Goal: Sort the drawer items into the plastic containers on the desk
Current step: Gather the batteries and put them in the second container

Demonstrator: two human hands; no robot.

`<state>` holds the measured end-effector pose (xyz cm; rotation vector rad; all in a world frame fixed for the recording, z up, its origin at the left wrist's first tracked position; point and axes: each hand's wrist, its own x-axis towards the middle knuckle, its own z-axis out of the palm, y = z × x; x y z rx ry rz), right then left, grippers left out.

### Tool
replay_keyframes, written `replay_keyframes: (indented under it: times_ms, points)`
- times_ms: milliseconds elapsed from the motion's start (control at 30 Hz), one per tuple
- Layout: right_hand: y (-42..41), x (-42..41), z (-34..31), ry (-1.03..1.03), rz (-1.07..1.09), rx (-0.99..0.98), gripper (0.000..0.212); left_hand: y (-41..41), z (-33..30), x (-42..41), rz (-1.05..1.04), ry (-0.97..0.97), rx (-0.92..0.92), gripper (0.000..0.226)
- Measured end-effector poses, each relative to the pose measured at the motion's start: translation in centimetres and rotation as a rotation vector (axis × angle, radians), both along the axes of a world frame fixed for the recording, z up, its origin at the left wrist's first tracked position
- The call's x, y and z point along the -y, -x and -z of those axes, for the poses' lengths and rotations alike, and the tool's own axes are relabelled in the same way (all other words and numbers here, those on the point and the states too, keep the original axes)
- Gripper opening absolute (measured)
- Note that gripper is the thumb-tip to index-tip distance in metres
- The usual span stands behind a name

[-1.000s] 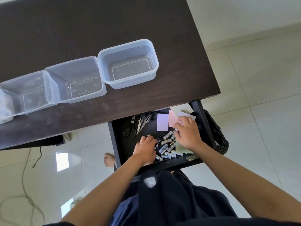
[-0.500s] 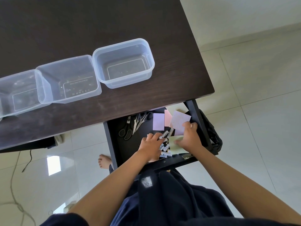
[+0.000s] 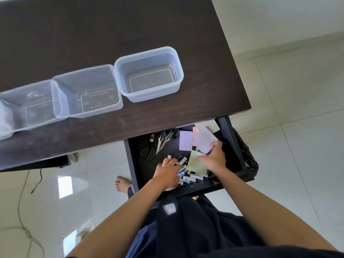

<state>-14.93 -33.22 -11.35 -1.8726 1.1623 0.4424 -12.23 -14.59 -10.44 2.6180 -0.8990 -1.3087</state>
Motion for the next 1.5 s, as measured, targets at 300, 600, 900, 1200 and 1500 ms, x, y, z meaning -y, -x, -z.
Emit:
replay_keyframes:
  times_ms: [300, 600, 900, 1200, 1500]
  points:
    - [0.3, 0.8, -0.3, 0.175, -0.264, 0.002, 0.066, 0.0, -0.1, -0.5, -0.018, -0.01, -0.003, 0.049]
    - [0.8, 1.3, -0.8, -0.002, -0.434, -0.044, 0.081, -0.1, -0.1, 0.2, -0.024, -0.031, 0.006, 0.05]
    - [0.6, 2.8, -2.4, -0.307, -0.248, 0.11, 0.052, 0.3, 0.0, -0.1, -0.054, 0.002, 0.028, 0.049]
    - [-2.2, 2.4, -2.5, -0.198, 0.228, 0.356, 0.041, 1.0, 0.0, -0.2, -0.055, 0.007, 0.052, 0.053]
    - [0.7, 0.2, -1.1, 0.175, 0.008, 0.115, 0.06, 1.9, 0.0, -0.8, -0.123, 0.046, 0.181, 0.054]
